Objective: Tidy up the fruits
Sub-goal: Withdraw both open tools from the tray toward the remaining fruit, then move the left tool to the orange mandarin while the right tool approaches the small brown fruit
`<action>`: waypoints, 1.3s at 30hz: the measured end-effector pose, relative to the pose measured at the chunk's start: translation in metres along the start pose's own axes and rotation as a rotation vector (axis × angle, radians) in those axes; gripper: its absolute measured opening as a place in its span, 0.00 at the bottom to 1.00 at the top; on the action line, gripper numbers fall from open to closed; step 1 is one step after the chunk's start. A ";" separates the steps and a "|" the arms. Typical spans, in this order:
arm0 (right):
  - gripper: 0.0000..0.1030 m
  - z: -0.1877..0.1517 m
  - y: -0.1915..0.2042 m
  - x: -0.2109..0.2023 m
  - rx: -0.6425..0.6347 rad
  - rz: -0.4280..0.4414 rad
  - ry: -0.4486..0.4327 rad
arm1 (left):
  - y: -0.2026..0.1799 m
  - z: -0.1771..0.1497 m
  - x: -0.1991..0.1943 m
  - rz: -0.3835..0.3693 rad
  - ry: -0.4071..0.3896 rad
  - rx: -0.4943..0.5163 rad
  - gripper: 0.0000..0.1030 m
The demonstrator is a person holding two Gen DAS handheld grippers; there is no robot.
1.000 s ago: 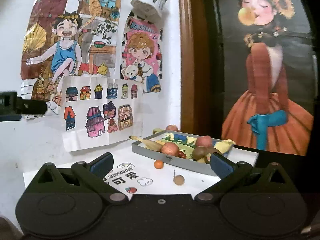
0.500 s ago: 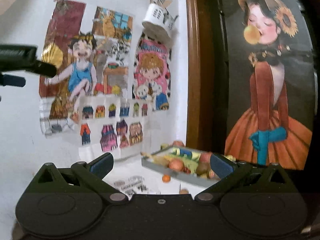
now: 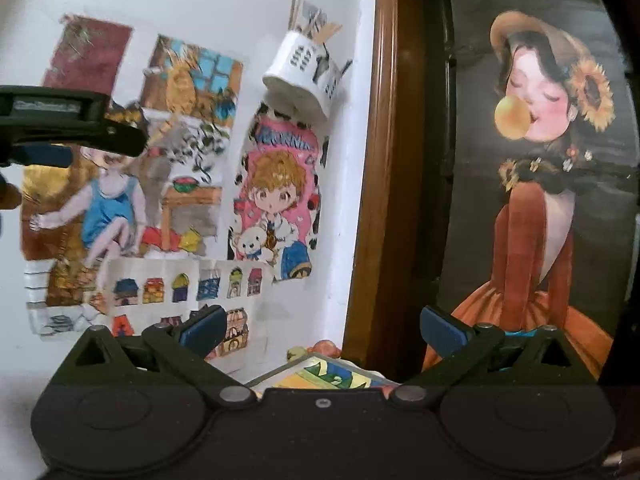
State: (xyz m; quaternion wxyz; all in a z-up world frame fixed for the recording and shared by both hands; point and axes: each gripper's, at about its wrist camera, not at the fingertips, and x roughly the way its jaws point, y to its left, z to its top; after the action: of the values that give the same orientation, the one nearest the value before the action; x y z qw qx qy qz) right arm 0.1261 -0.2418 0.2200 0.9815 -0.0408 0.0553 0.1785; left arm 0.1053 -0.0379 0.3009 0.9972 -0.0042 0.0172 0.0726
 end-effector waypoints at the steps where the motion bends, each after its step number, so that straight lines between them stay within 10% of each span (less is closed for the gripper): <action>1: 0.99 -0.010 -0.001 0.012 0.001 -0.003 -0.002 | 0.000 -0.011 0.016 -0.003 0.005 0.006 1.00; 8: 0.99 -0.100 0.004 0.061 -0.033 -0.090 -0.026 | 0.001 -0.097 0.118 -0.113 0.151 0.009 1.00; 18: 0.99 -0.189 -0.008 0.100 0.167 -0.170 0.235 | -0.004 -0.229 0.178 -0.234 0.320 0.055 1.00; 39: 0.99 -0.239 -0.012 0.163 0.124 -0.180 0.451 | -0.024 -0.313 0.246 -0.310 0.568 0.228 1.00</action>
State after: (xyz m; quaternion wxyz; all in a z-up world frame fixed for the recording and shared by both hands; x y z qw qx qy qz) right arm 0.2591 -0.2205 -0.0364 0.9570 -0.0242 0.2797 0.0730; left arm 0.3416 -0.0293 -0.0204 0.9459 0.0845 0.3012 -0.0862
